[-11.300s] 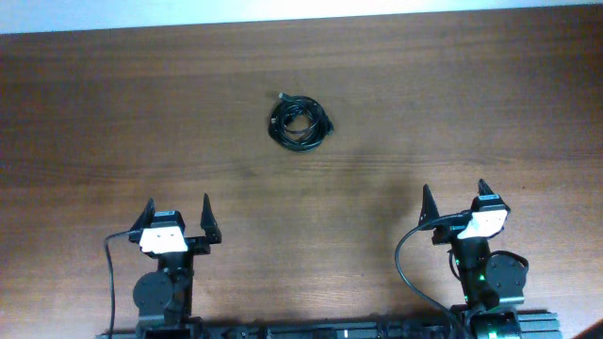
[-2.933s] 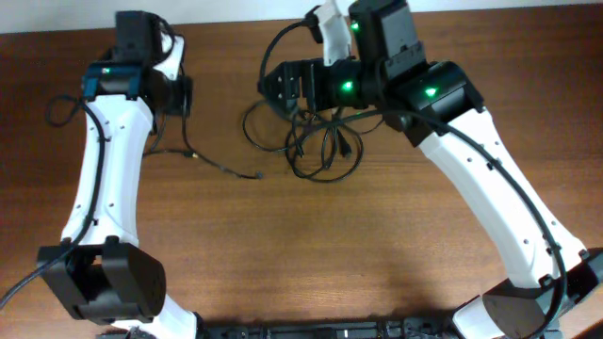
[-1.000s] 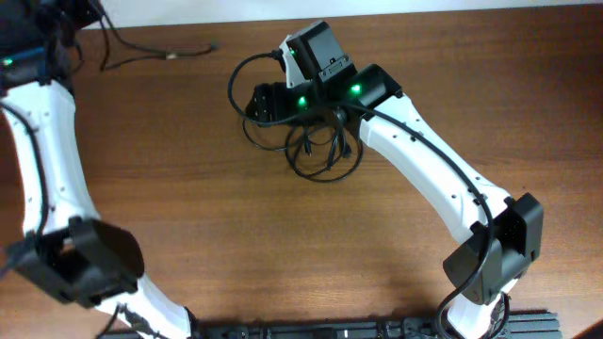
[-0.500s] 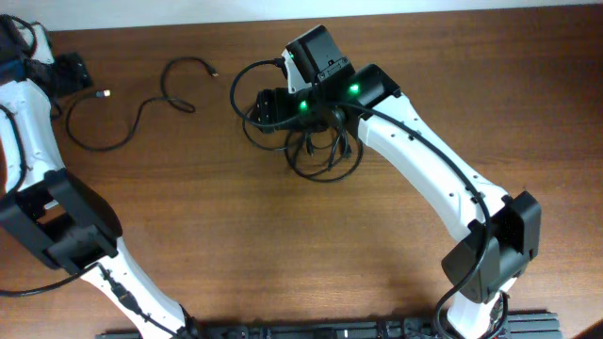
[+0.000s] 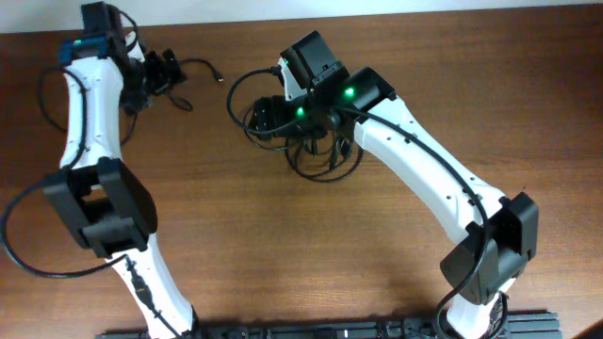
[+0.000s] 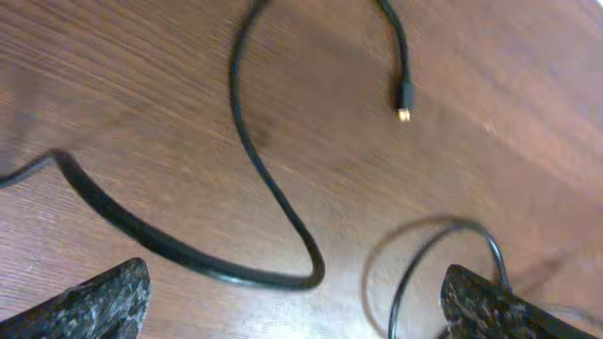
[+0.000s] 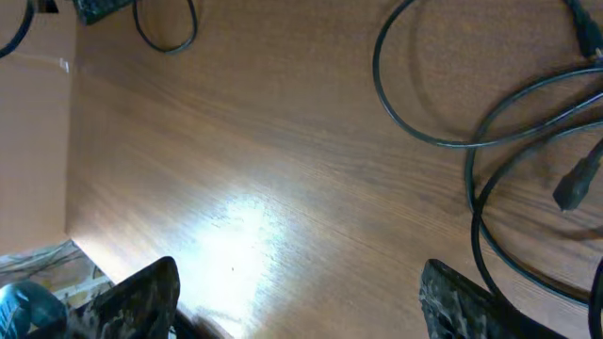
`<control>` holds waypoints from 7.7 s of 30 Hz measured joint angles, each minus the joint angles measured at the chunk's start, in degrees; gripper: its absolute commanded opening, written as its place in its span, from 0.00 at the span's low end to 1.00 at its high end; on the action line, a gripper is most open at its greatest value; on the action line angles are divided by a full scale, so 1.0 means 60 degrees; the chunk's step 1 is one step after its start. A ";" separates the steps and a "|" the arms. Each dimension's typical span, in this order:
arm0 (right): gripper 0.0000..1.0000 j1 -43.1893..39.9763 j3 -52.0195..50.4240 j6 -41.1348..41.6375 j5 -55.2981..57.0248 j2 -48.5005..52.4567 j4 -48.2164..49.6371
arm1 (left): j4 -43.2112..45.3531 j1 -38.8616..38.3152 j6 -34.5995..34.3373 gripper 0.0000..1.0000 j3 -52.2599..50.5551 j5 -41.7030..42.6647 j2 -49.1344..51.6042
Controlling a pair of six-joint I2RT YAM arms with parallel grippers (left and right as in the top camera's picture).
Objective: Untangle cables
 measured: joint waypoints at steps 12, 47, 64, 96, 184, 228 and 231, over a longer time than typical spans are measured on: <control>0.79 0.0000 0.0000 -0.0455 0.0004 0.0000 -0.0095 | 0.1953 -0.0215 -0.1042 0.00 -0.0036 -0.1676 0.1027; 0.79 0.0000 0.0000 -0.0495 0.0004 0.0004 -0.0415 | 0.2109 0.3646 0.2084 0.78 0.2736 -0.1585 0.0801; 0.79 0.0000 0.0000 -0.0481 0.0004 0.0004 -0.0273 | 0.5268 0.4113 -0.2310 0.00 0.2648 0.3599 0.2962; 0.98 -0.1282 0.0007 -0.0532 0.0692 0.0007 -0.2240 | 0.1293 0.1311 0.2022 0.92 0.0987 -0.0634 -0.0044; 0.98 -0.2149 0.0007 -0.0357 0.0685 0.0018 -0.1909 | -0.4003 -0.2463 0.3020 0.86 0.3526 0.1960 0.3075; 0.98 -0.5898 0.0015 -0.0157 0.0725 0.0018 -0.4076 | 1.4393 0.1239 -0.8076 0.00 0.4816 0.9282 -0.1464; 0.98 -0.5898 0.0015 -0.0153 0.0721 0.0018 -0.4080 | 1.5143 0.1971 -1.0287 0.00 0.4929 0.9020 -0.1920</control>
